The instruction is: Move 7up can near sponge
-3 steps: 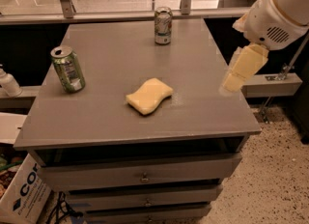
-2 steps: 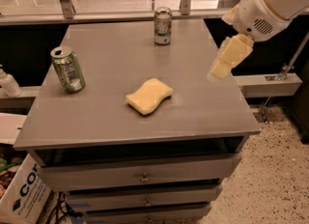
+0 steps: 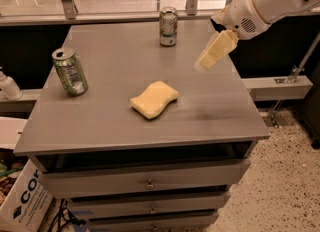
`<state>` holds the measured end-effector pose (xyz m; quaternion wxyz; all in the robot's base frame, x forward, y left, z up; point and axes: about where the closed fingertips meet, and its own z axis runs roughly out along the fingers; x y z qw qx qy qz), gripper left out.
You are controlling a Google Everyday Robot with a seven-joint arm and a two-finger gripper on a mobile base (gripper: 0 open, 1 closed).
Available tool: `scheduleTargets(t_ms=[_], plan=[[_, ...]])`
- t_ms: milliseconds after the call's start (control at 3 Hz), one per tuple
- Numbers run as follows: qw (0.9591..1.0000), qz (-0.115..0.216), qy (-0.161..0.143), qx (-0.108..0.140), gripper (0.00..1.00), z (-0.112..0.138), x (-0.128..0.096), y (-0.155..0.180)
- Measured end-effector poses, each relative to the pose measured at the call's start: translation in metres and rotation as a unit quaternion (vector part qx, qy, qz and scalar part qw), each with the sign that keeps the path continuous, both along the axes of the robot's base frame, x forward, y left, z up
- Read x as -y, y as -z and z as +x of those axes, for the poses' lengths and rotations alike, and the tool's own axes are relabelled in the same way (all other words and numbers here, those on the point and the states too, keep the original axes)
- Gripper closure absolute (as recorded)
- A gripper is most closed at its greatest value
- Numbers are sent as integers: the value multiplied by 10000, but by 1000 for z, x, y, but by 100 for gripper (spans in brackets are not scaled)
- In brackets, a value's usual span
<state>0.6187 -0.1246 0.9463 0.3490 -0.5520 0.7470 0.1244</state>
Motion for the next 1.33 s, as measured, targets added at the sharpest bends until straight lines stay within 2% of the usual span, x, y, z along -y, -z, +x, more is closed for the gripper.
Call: scheduleTargets(t_ms=[333, 667, 1000, 1333], plan=[[10000, 0, -1, 0, 0, 0, 0, 0], [9999, 99, -55, 81, 0, 18, -21, -2], [9991, 388, 101, 99, 0, 57, -54, 2], [9968, 696, 386, 102, 0, 91, -75, 11]])
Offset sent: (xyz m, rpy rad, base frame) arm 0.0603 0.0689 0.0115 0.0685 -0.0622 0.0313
